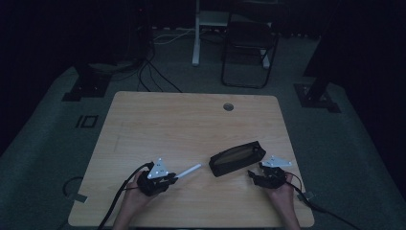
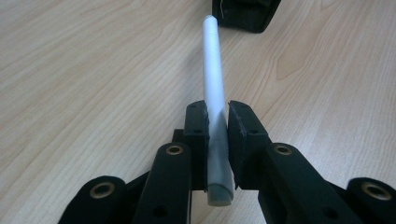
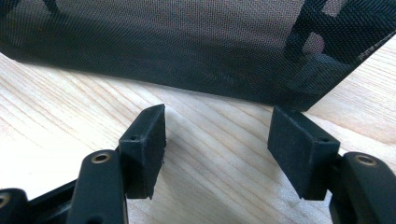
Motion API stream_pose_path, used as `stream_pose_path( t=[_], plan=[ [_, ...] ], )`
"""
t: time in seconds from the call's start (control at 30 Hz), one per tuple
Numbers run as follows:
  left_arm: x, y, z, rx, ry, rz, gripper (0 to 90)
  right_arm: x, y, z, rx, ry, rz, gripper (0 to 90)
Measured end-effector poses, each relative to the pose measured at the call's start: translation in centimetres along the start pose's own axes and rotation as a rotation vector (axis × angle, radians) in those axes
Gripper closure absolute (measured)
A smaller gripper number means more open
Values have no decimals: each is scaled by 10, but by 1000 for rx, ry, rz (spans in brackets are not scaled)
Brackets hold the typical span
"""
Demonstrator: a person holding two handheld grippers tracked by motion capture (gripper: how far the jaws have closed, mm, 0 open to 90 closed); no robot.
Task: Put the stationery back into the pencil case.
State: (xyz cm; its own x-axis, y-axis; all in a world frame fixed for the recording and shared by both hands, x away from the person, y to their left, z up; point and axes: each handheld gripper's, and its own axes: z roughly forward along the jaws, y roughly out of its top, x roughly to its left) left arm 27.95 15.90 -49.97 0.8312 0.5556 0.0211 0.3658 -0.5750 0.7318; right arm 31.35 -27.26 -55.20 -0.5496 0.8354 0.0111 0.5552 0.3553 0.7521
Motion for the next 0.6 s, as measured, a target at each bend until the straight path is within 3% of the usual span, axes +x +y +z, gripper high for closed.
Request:
stream_pose_path(
  t=[0.6],
  plan=[
    [0, 11, -14, -55, 6, 26, 791, 0, 0, 0, 0, 0, 1, 367]
  ],
)
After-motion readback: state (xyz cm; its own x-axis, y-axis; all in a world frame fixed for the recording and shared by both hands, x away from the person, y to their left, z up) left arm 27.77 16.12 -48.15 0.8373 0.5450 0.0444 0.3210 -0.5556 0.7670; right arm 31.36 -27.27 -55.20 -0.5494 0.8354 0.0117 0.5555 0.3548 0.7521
